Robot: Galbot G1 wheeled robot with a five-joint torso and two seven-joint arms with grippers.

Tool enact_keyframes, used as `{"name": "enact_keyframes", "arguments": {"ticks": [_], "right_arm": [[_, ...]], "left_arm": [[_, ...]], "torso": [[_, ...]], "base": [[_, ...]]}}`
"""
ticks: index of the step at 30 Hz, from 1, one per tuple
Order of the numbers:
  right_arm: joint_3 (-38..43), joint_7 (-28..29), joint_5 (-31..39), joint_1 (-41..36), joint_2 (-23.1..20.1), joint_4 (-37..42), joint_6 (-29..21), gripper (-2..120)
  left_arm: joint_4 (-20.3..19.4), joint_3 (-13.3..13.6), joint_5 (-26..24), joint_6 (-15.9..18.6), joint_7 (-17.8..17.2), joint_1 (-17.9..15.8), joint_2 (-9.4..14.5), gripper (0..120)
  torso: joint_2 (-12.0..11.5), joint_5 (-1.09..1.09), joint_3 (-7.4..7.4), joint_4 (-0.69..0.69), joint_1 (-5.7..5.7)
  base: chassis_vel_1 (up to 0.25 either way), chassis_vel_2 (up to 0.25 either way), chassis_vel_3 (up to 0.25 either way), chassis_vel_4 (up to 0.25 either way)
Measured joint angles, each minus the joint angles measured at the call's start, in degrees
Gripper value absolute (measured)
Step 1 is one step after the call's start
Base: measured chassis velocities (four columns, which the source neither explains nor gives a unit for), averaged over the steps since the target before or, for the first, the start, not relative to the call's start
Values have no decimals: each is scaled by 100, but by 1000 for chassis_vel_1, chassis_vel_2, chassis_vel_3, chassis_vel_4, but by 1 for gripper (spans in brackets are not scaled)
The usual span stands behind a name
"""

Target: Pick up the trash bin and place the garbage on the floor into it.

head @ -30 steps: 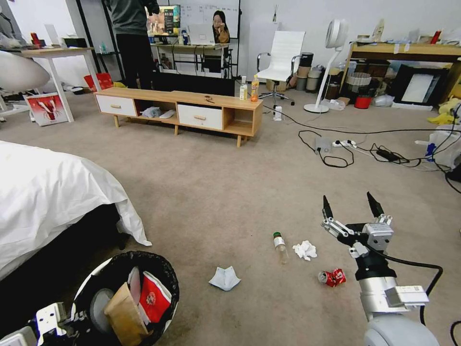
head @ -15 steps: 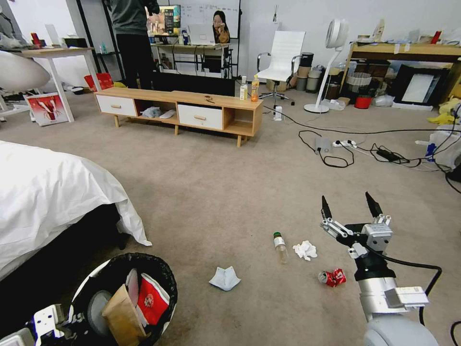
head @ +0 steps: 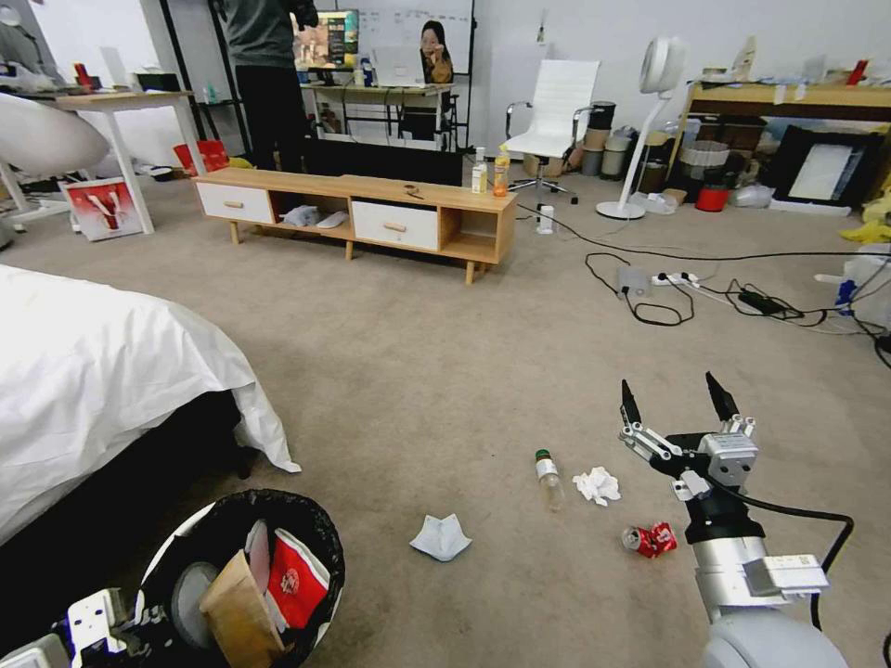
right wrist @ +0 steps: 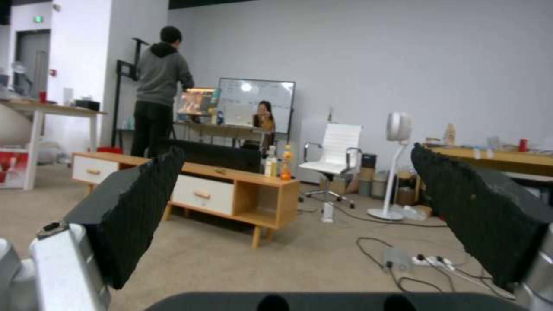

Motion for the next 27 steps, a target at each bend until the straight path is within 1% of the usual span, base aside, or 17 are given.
{"name": "enact_keyframes", "arguments": {"ticks": [4,7,9,12,23,27], "right_arm": [[0,1,-3,24,3,-32,3,100],[7,1,-14,35,14,-66,8,100],[8,1,-27,36,17,-81,16,100],[4,2,-36,42,28,-105,25,100],[4,8,-55,66,69,-178,48,100],[4,8,-68,68,73,-199,56,100]], "left_arm": [[3,0,12,0,0,-5,-2,2],[20,6,29,0,8,-16,-2,2],[30,6,35,0,10,-20,-2,2],[42,6,44,0,10,-24,0,2],[87,15,51,0,15,-43,3,2],[105,22,55,0,17,-53,3,2]], "torso": [[0,0,0,3,0],[0,0,0,-2,0],[0,0,0,-3,0],[0,0,0,0,0],[0,0,0,0,0],[0,0,0,0,0]], "base": [[26,35,26,25],[0,0,0,0],[0,0,0,0],[0,0,0,0],[0,0,0,0],[-37,46,50,-55]]}}
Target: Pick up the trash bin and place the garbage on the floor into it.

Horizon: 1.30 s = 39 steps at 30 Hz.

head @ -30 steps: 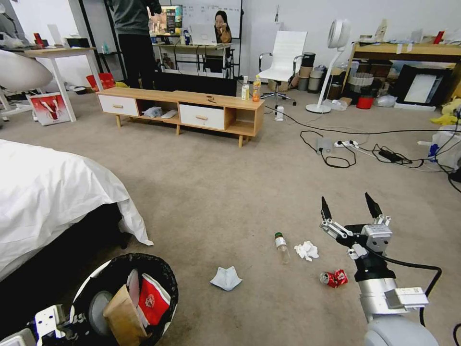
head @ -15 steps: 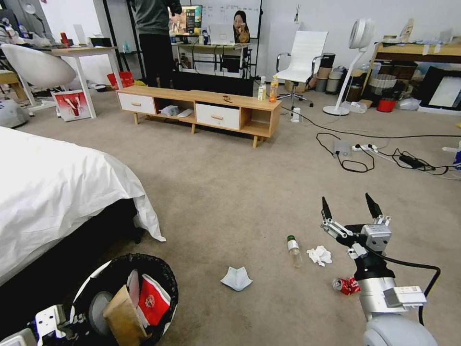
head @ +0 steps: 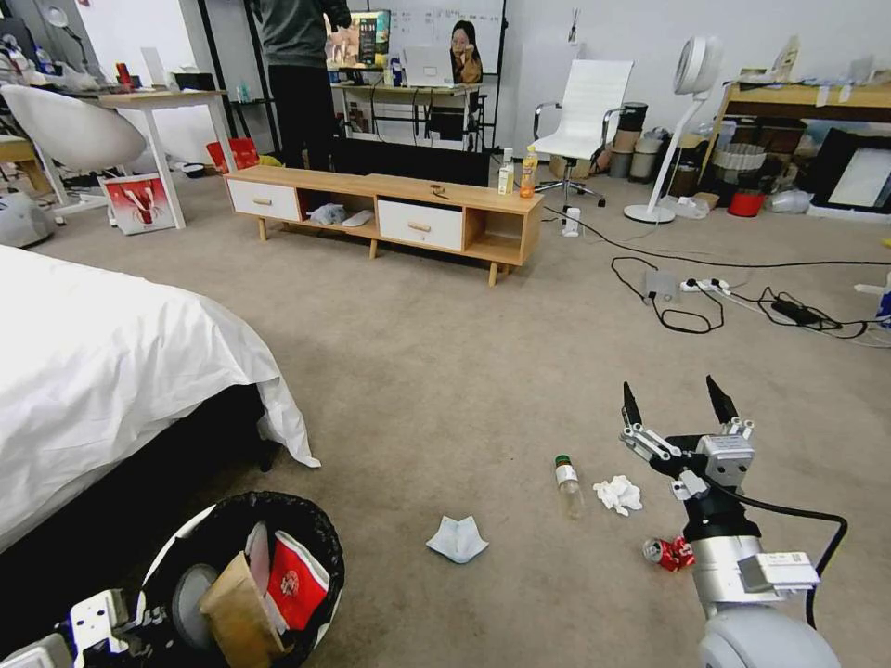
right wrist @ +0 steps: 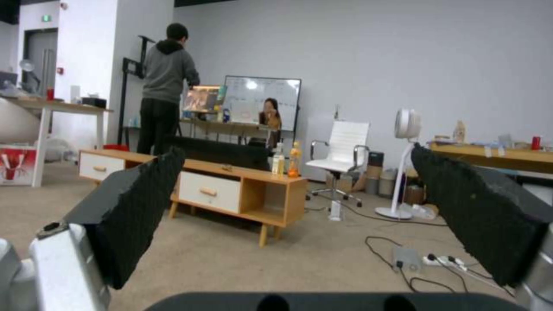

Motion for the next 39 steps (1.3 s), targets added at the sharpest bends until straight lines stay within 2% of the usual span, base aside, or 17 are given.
{"name": "enact_keyframes", "arguments": {"ticks": [15,39], "right_arm": [[-30,10,-32,24,16,-56,47,100],[-20,0,-26,5,-18,-81,66,100]], "left_arm": [[30,5,9,0,6,-11,-9,2],[77,30,34,0,20,-24,-9,2]], "torso": [[0,0,1,1,0],[0,1,0,0,0]], "base": [[-86,78,84,-76],[0,0,0,0]]}}
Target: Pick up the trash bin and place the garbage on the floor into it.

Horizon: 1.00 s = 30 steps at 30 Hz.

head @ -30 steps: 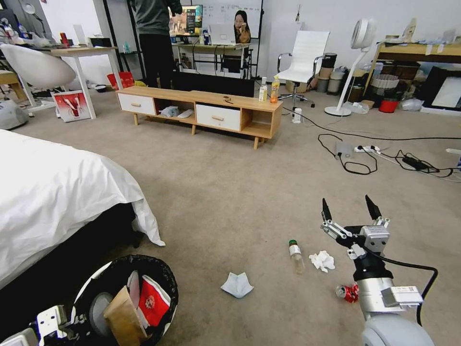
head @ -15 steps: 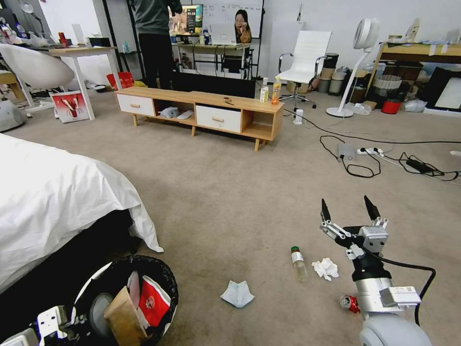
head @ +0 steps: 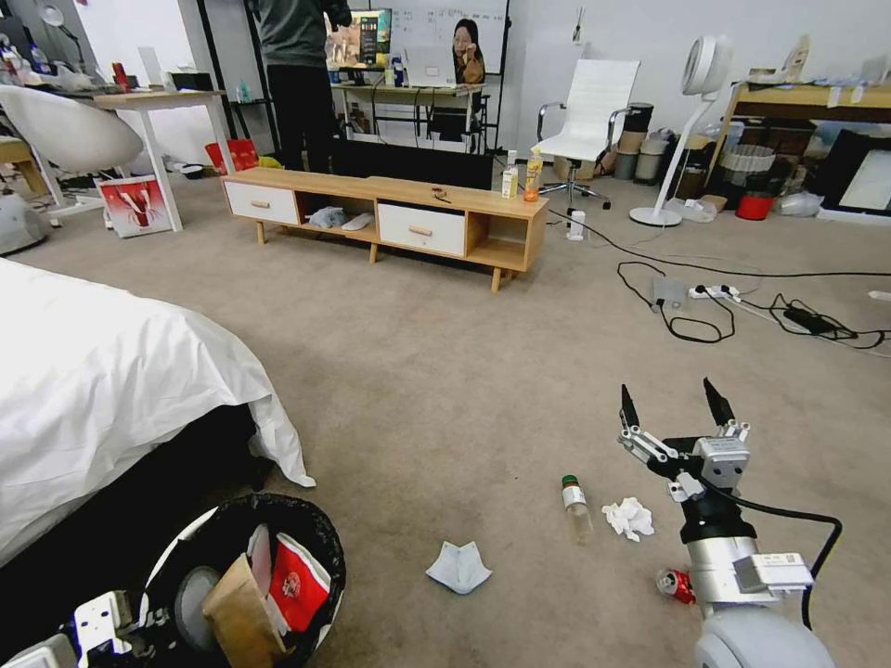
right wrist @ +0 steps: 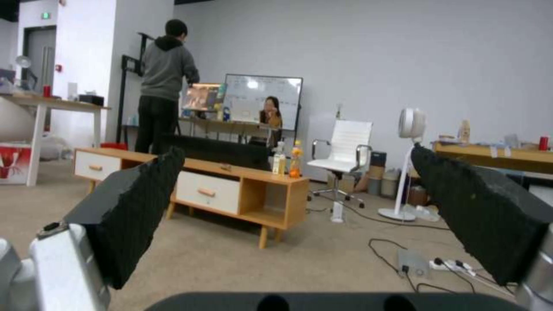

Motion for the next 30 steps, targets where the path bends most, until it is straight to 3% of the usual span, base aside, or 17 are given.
{"name": "enact_keyframes", "arguments": {"ticks": [5,13,15,16,18,20,21,22,24,25,27,30], "right_arm": [[41,8,4,-25,-69,26,-31,100],[261,217,500,-39,-529,203,-767,100],[454,583,1356,-117,-885,394,-1673,100],[454,583,1356,-117,-885,394,-1673,100],[719,1030,2238,-186,-1169,614,-2863,100],[763,1114,2424,-189,-1205,650,-3069,100],[858,1385,3006,-175,-1274,736,-3617,100],[858,1385,3006,-175,-1274,736,-3617,100],[989,1736,3926,-126,-1342,822,-4356,100],[989,1736,3926,-126,-1342,822,-4356,100],[1084,2051,4625,-107,-1458,848,-5012,100],[1127,2124,4839,-136,-1558,825,-5178,100]], "left_arm": [[2,31,12,0,0,-11,-4,2],[1,25,18,-1,1,0,4,2],[-4,0,4,-2,4,18,18,2],[-4,0,4,-2,4,18,18,2],[3,-23,-10,-7,15,18,30,2],[3,-26,-11,-8,19,19,32,2],[5,-30,-15,-12,34,25,37,2],[5,-30,-15,-12,34,25,37,2],[7,-32,-27,-19,61,27,59,2],[7,-32,-27,-19,61,27,59,2],[39,-38,-47,-24,69,6,89,2],[83,-40,-58,-28,73,-14,108,2]], "torso": [[0,0,0,0,0],[0,0,0,0,0],[0,0,0,1,0],[0,0,0,1,0],[0,1,0,-1,0],[0,1,0,-1,0],[0,0,0,0,0],[0,0,0,0,0],[0,1,0,0,0],[0,1,0,0,0],[0,1,0,0,0],[0,1,0,0,0]], "base": [[0,0,0,0],[0,0,0,0],[0,0,0,0],[0,0,0,0],[0,0,0,0],[0,0,0,0],[0,0,0,0],[0,0,0,0],[0,0,0,0],[0,0,0,0],[0,0,0,0],[0,0,0,0]]}}
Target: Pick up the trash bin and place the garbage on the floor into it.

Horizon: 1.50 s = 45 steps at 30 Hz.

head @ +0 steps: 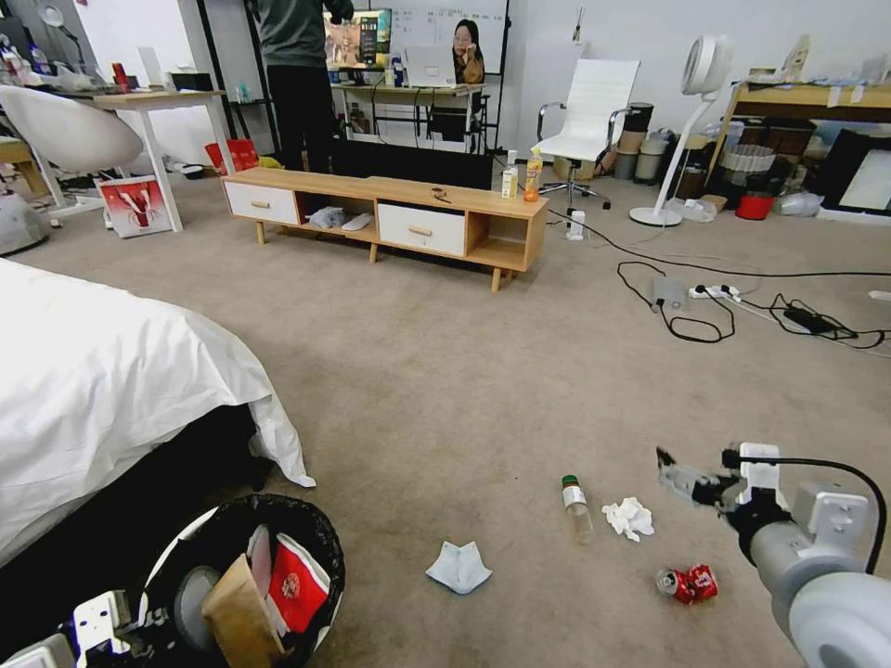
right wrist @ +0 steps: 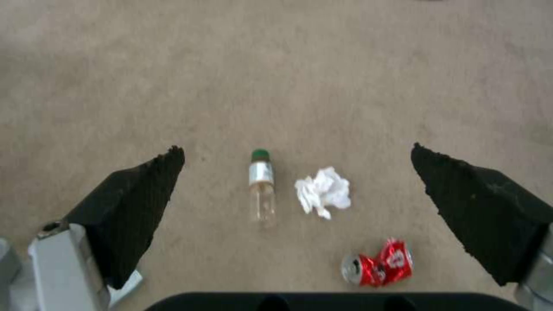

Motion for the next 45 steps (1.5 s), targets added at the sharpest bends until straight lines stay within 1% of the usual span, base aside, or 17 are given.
{"name": "enact_keyframes", "arguments": {"ticks": [1,4,6,8,9,10,12,13,14,16,18,19,21,23,26,32,45], "right_arm": [[8,3,-7,-98,-126,-57,-64,100],[8,-45,-81,-184,-222,-94,-70,100],[-32,-338,-485,-480,-527,-198,-70,100],[-56,-420,-630,-551,-606,-225,-70,100],[-155,-657,-1089,-740,-839,-314,-62,100],[-155,-657,-1089,-740,-839,-314,-62,100],[-263,-890,-1521,-919,-1057,-403,-30,100],[-364,-1118,-1952,-1089,-1246,-502,102,100],[-364,-1118,-1952,-1089,-1246,-502,102,100],[-539,-1482,-2697,-1359,-1566,-720,525,100],[-574,-1564,-2844,-1419,-1645,-778,620,100],[-688,-1739,-3162,-1546,-1856,-951,815,100],[-831,-1803,-3344,-1583,-1998,-1123,972,100],[-916,-1843,-3490,-1581,-2039,-1228,1088,100],[-1314,-1989,-4118,-1544,-2202,-1630,1462,100],[-1799,-2143,-4757,-1310,-2191,-2173,1915,100],[-2531,-2169,-5095,-703,-1879,-2881,2344,100]], "left_arm": [[48,-2,-3,-12,9,-9,17,2],[76,-2,-3,-22,16,-11,29,2],[148,0,-3,-42,38,-19,58,2],[162,2,-3,-45,41,-21,64,2],[193,12,-4,-49,50,-32,77,2],[193,12,-4,-49,50,-32,77,2],[212,20,-6,-51,53,-40,85,2],[229,31,-8,-55,56,-45,90,2],[229,31,-8,-55,56,-45,90,2],[250,44,-11,-58,62,-45,103,2],[253,44,-12,-59,63,-44,105,2],[267,45,-17,-68,68,-40,116,2],[276,44,-23,-73,76,-33,125,2],[281,44,-27,-74,80,-31,125,2],[302,51,-29,-78,83,-25,128,2],[326,104,12,-80,83,-26,97,2],[332,139,80,-80,58,-21,37,2]], "torso": [[0,-1,0,0,0],[0,1,0,0,0],[0,-1,0,-1,0],[0,-1,0,-2,0],[0,0,0,-1,0],[0,0,0,-1,0],[0,-1,0,-1,0],[0,0,0,-1,0],[0,0,0,-1,0],[0,-1,0,-1,0],[0,-1,0,-1,0],[0,0,0,-1,0],[0,-1,0,0,0],[0,0,0,1,0],[0,0,0,-1,0],[0,-1,0,-1,0],[0,-1,0,0,0]], "base": [[0,0,0,0],[0,0,0,0],[0,0,0,0],[0,0,0,0],[0,0,0,0],[0,0,0,0],[0,0,0,0],[0,0,0,0],[0,0,0,0],[0,0,0,0],[0,0,0,0],[0,0,0,0],[0,0,0,0],[0,0,0,0],[0,0,0,0],[0,0,0,0],[0,0,0,0]]}}
